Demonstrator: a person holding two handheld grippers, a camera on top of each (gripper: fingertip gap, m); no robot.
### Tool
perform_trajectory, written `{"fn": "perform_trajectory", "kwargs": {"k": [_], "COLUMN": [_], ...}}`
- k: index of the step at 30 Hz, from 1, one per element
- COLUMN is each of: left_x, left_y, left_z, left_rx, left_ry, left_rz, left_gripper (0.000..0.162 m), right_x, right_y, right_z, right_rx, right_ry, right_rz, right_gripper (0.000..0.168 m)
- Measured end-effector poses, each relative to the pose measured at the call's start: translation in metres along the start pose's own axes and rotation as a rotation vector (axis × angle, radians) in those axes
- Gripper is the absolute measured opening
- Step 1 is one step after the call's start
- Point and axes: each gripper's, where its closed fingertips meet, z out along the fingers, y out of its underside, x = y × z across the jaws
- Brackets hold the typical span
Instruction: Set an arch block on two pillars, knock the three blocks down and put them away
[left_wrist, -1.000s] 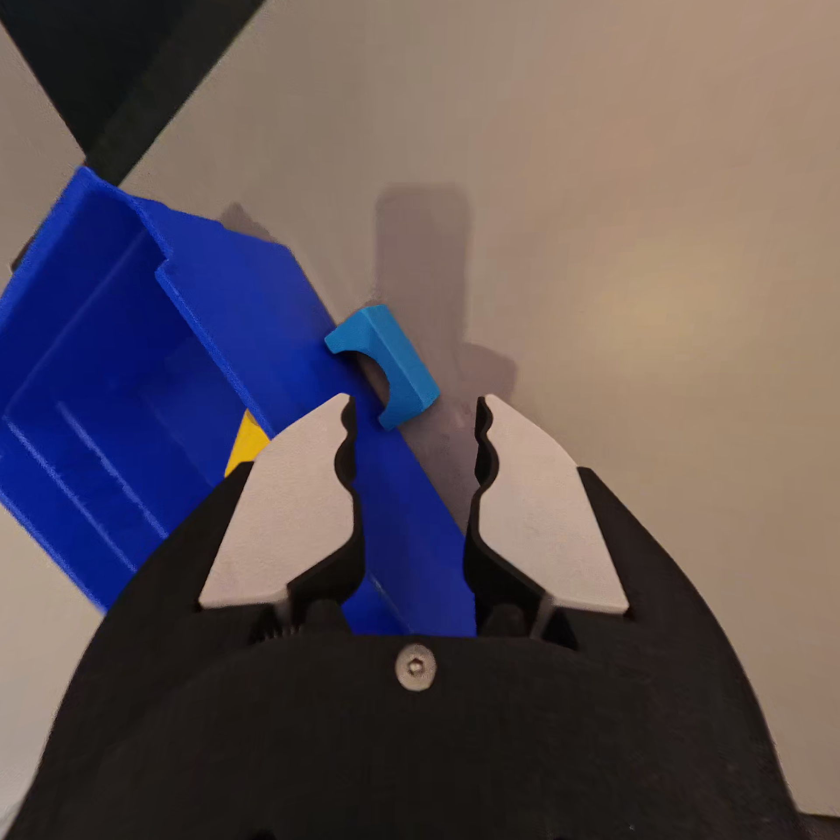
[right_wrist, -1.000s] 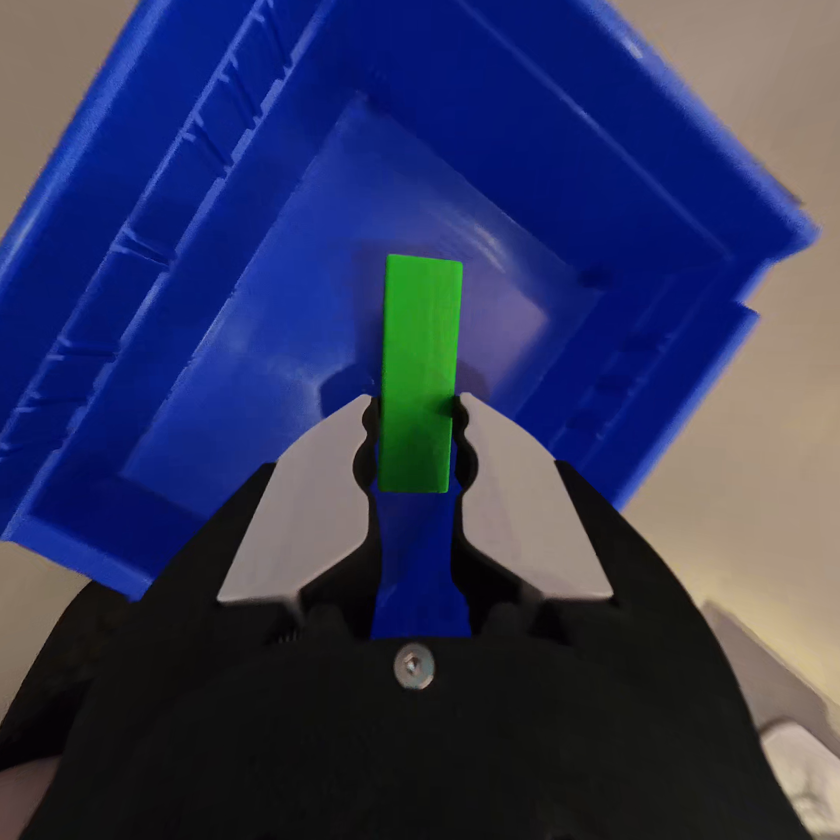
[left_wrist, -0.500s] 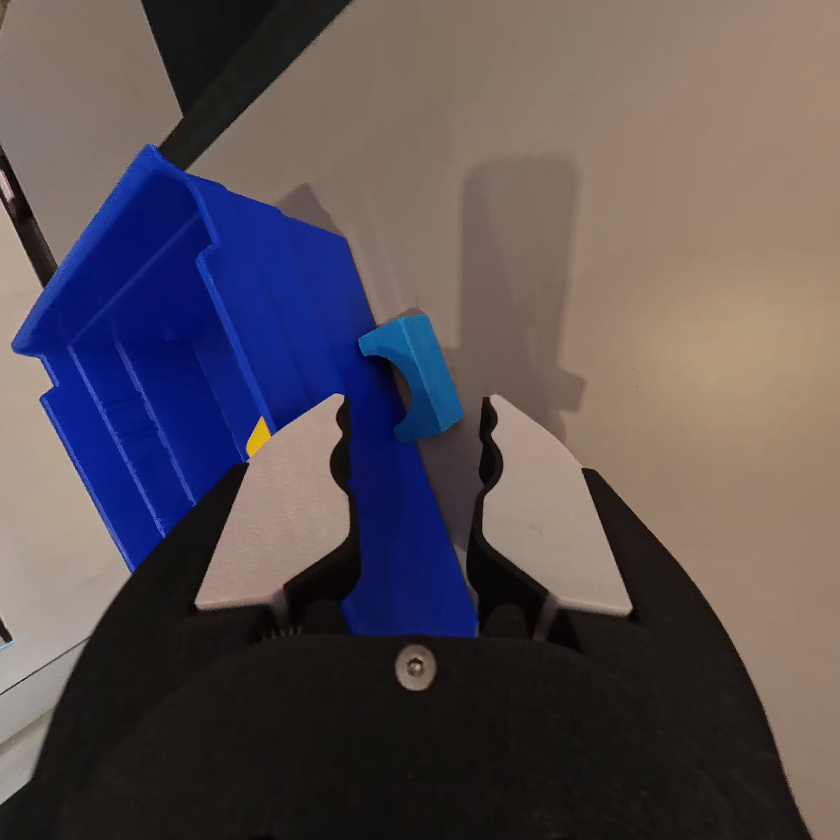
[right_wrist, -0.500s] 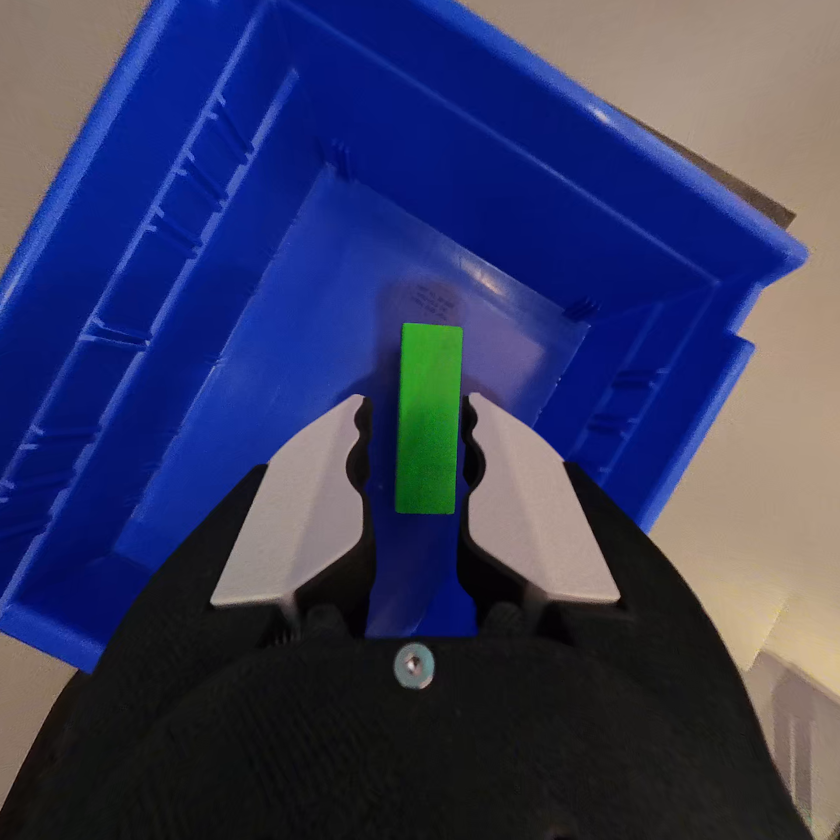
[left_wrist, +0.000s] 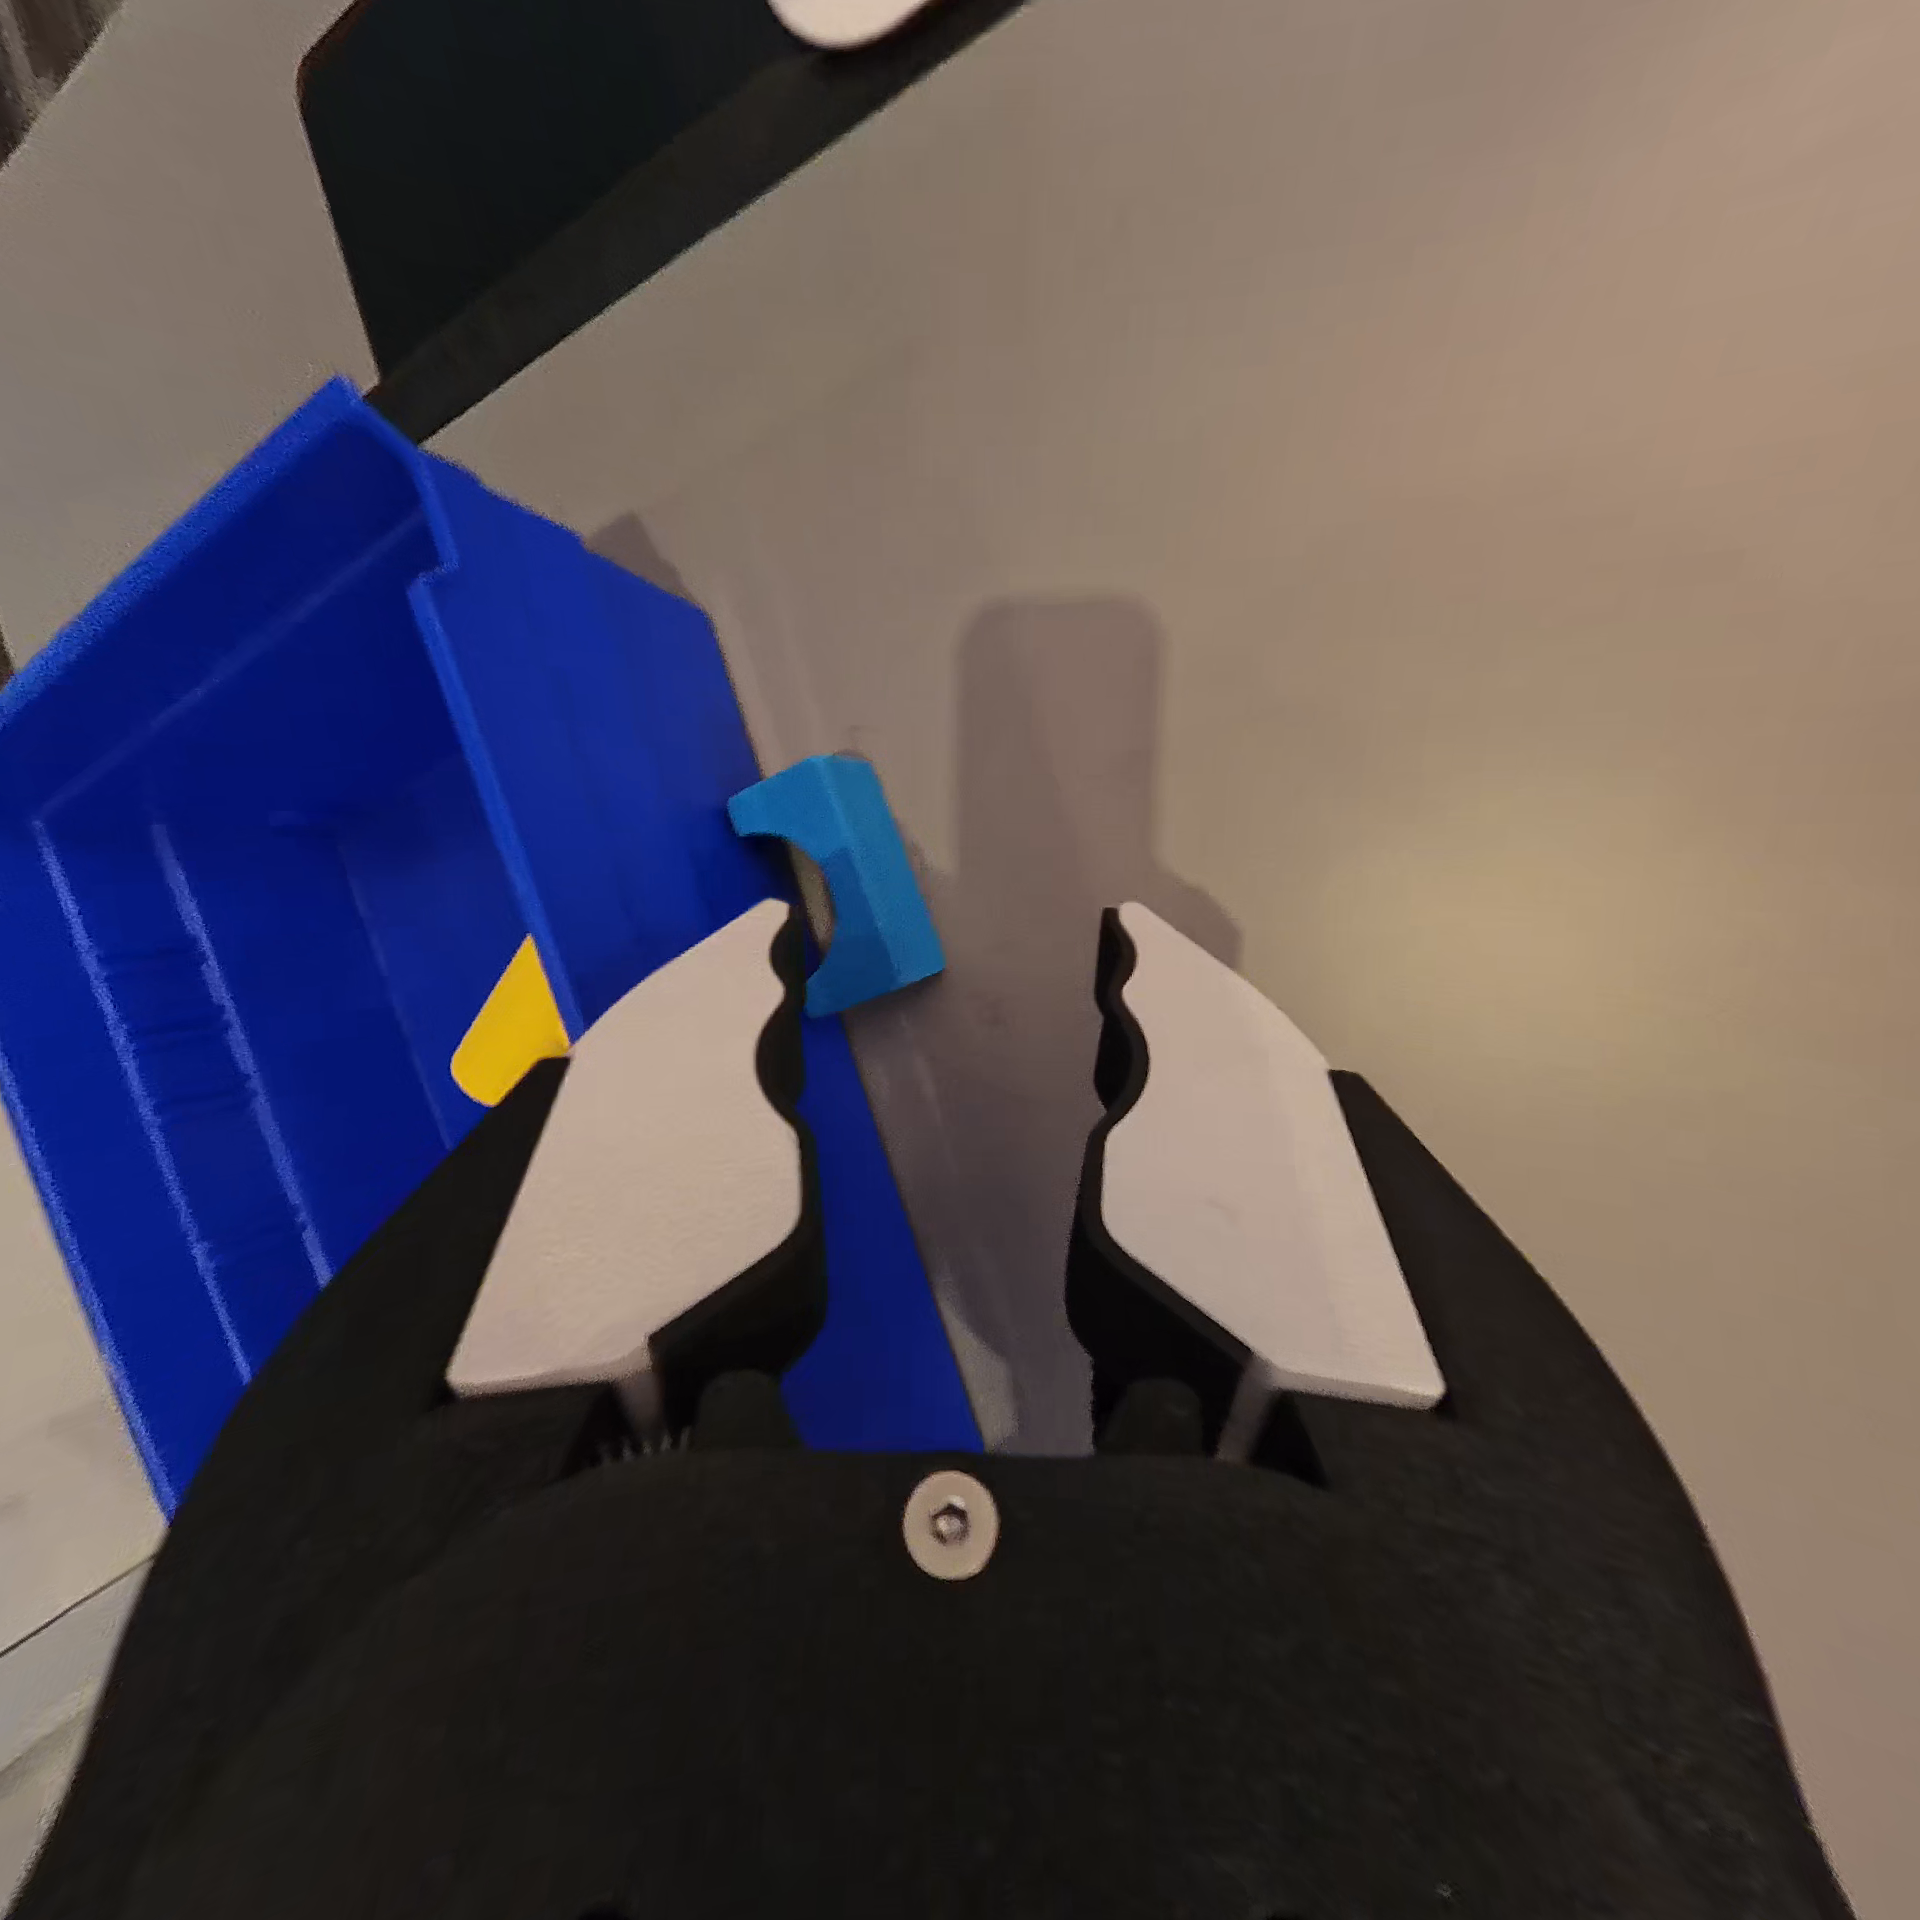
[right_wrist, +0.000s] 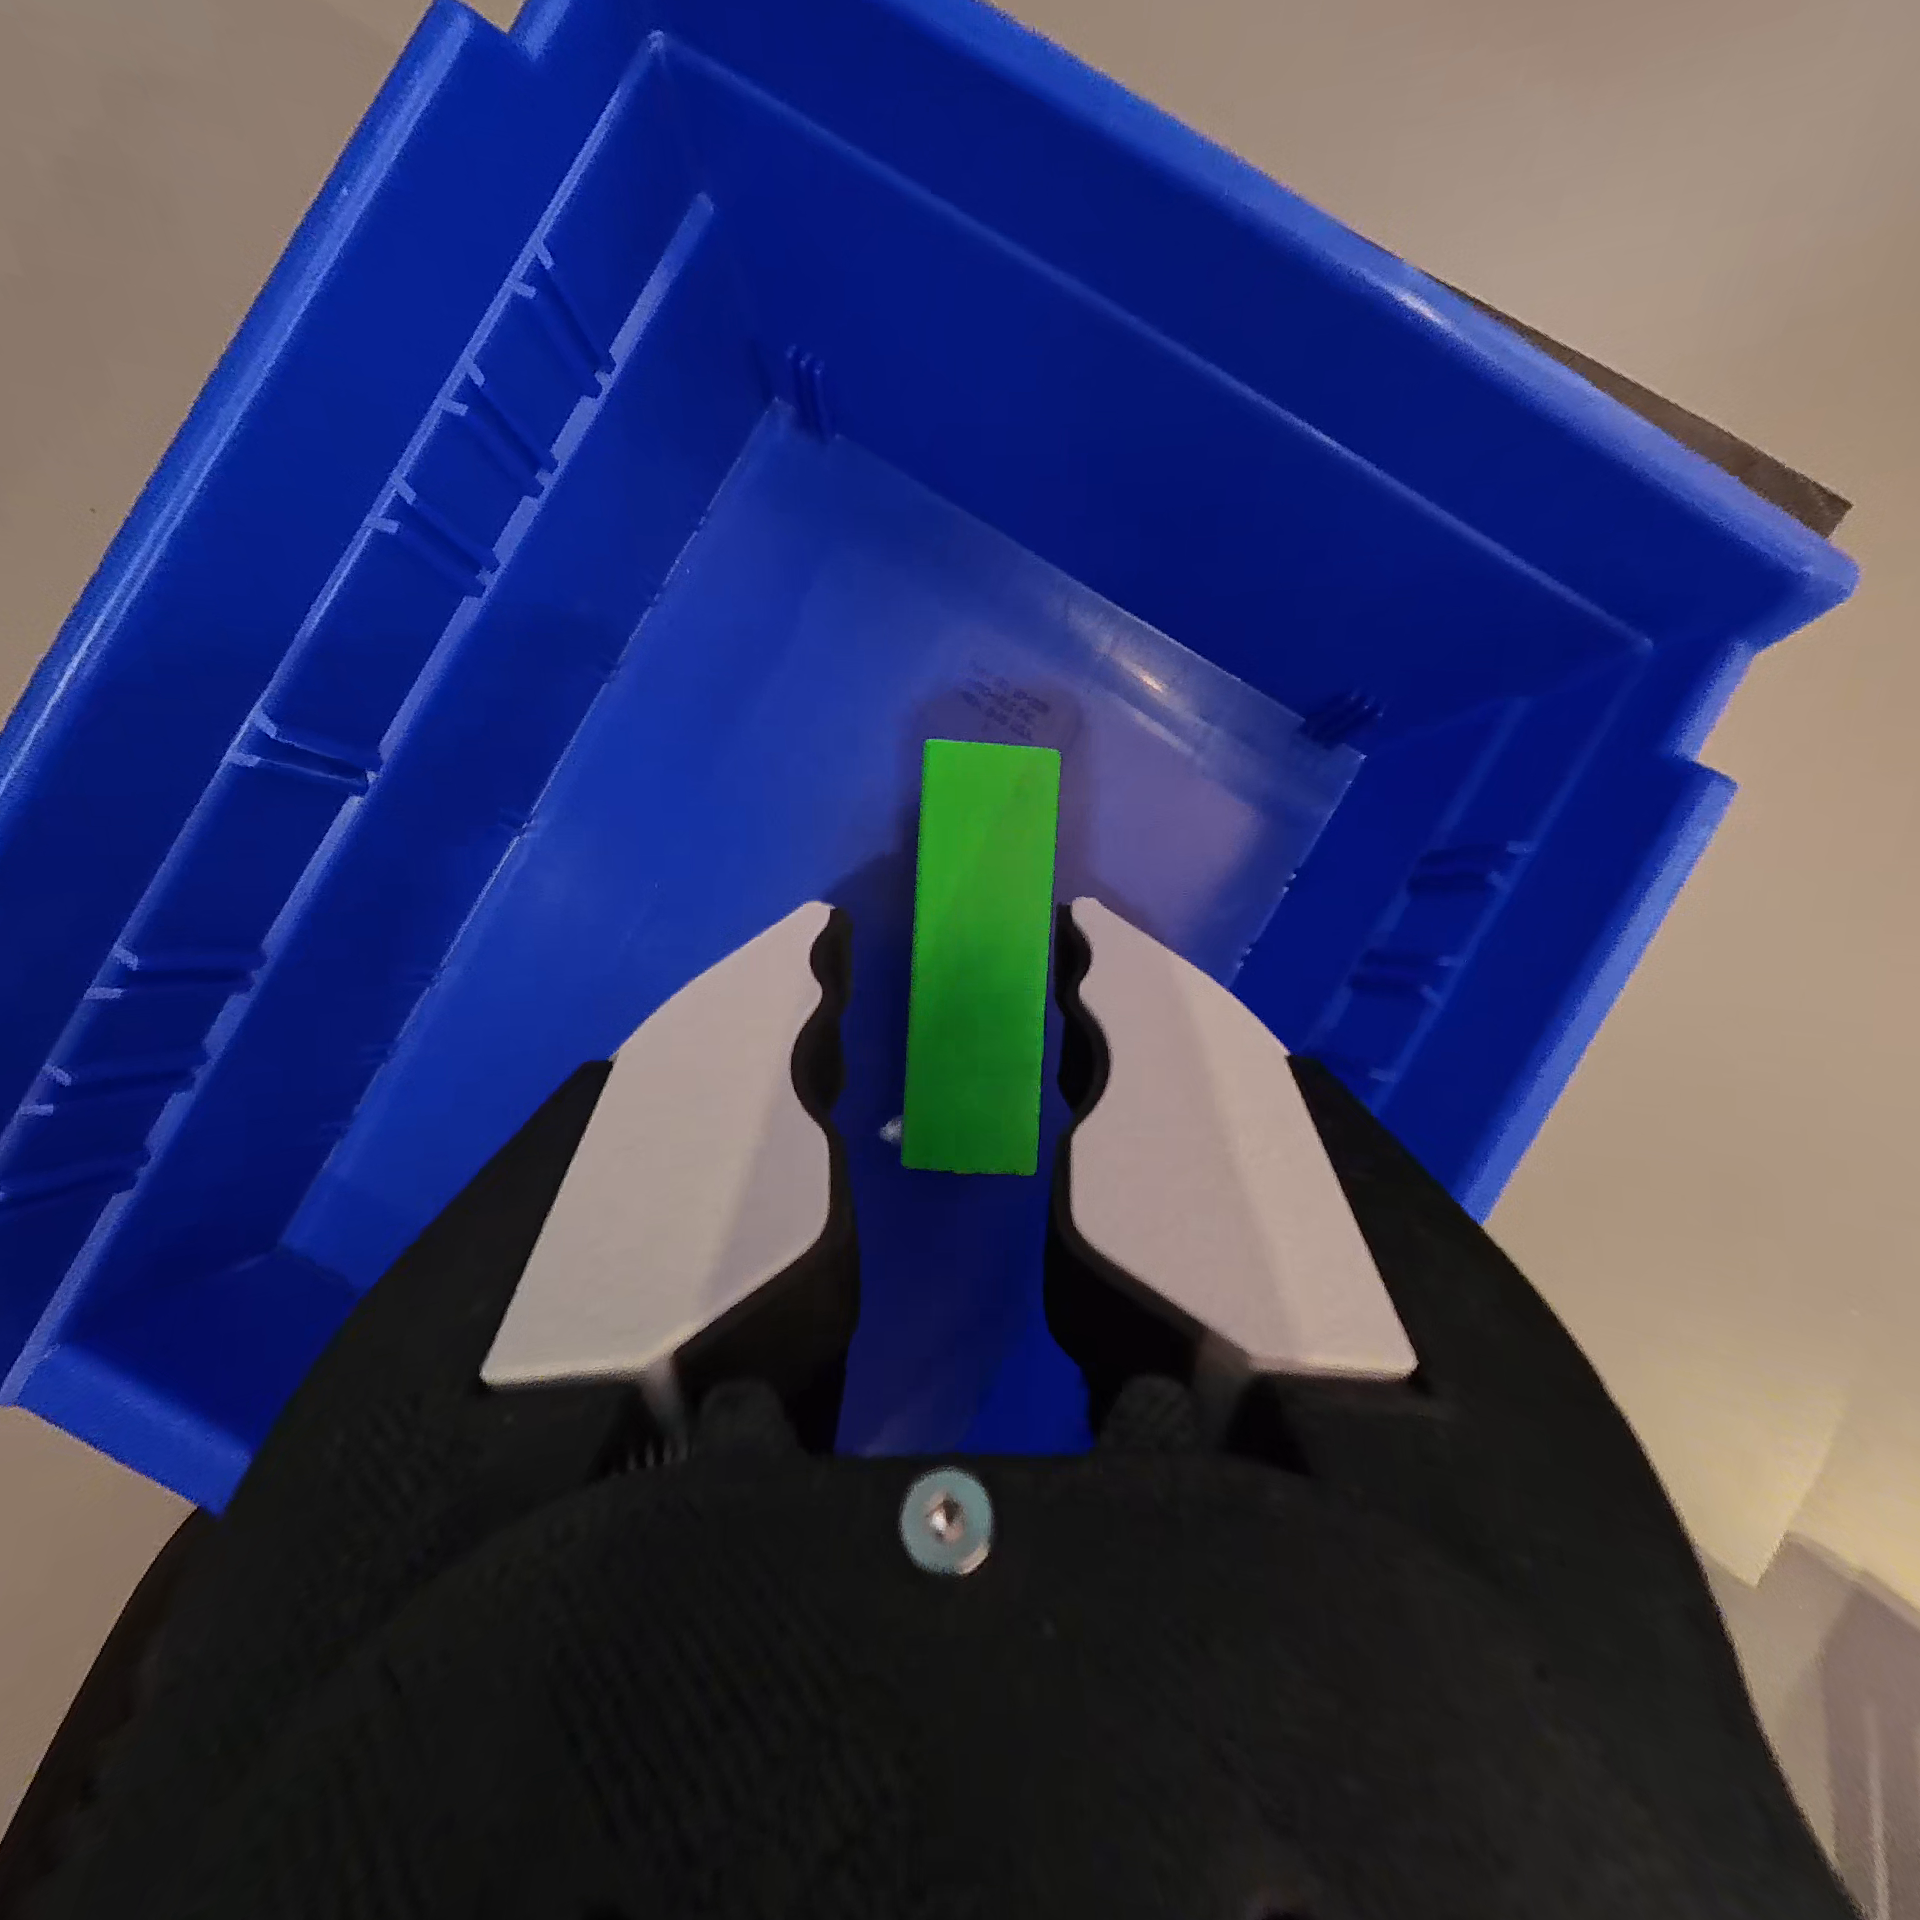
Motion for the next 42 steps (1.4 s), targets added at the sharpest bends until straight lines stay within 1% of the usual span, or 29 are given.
{"fn": "perform_trajectory", "kwargs": {"k": [2, 5, 7, 10, 13, 16, 19, 23, 26, 28, 30, 34, 35, 36, 39, 42], "left_x": [0.008, 0.014, 0.012, 0.01, 0.004, 0.004, -0.003, -0.013, -0.011, -0.011, -0.011, -0.013, -0.017, -0.023, -0.011, 0.021], "left_y": [-0.009, -0.004, 0.002, 0.012, 0.014, 0.015, 0.012, 0.009, 0.024, 0.029, 0.027, 0.028, 0.028, 0.026, 0.021, 0.013], "left_z": [0.0, 0.014, 0.026, 0.043, 0.054, 0.055, 0.047, 0.042, 0.053, 0.057, 0.058, 0.059, 0.058, 0.055, 0.049, 0.037], "left_rx": [0.016, -0.122, -0.204, -0.274, -0.278, -0.284, -0.27, -0.243, -0.323, -0.357, -0.358, -0.388, -0.395, -0.391, -0.355, -0.265], "left_ry": [0.065, 0.183, 0.2, 0.165, 0.099, 0.066, -0.013, -0.066, -0.04, -0.052, -0.087, -0.156, -0.187, -0.23, -0.15, 0.061], "left_rz": [-0.027, -0.111, -0.152, -0.156, -0.15, -0.115, -0.053, -0.052, -0.071, -0.067, -0.032, 0.054, 0.078, 0.117, 0.171, 0.159], "left_gripper": [0.05, 0.054, 0.056, 0.057, 0.046, 0.048, 0.059, 0.057, 0.06, 0.062, 0.056, 0.048, 0.038, 0.017, 0.012, 0.011], "right_x": [-0.001, -0.001, -0.002, -0.002, -0.004, -0.006, -0.008, -0.01, -0.01, -0.011, -0.011, -0.012, -0.011, -0.01, -0.007, -0.004], "right_y": [0.001, 0.003, 0.005, 0.005, 0.005, 0.004, 0.003, 0.004, 0.006, 0.005, 0.005, 0.006, 0.007, 0.008, 0.007, -0.002], "right_z": [0.002, 0.004, 0.005, 0.005, 0.005, 0.005, 0.006, 0.008, 0.008, 0.007, 0.006, 0.007, 0.007, 0.006, -0.003, -0.023], "right_rx": [-0.006, -0.015, -0.021, -0.019, -0.018, -0.02, -0.023, -0.033, -0.037, -0.034, -0.035, -0.042, -0.046, -0.049, -0.036, 0.015], "right_ry": [-0.006, -0.016, -0.022, -0.029, -0.037, -0.043, -0.049, -0.057, -0.058, -0.059, -0.058, -0.062, -0.059, -0.054, -0.034, 0.006], "right_rz": [-0.002, -0.003, -0.008, -0.009, -0.019, -0.026, -0.032, -0.043, -0.044, -0.042, -0.043, -0.048, -0.047, -0.046, -0.033, -0.023], "right_gripper": [0.041, 0.041, 0.041, 0.04, 0.041, 0.041, 0.041, 0.041, 0.041, 0.04, 0.041, 0.041, 0.041, 0.041, 0.041, 0.04]}}
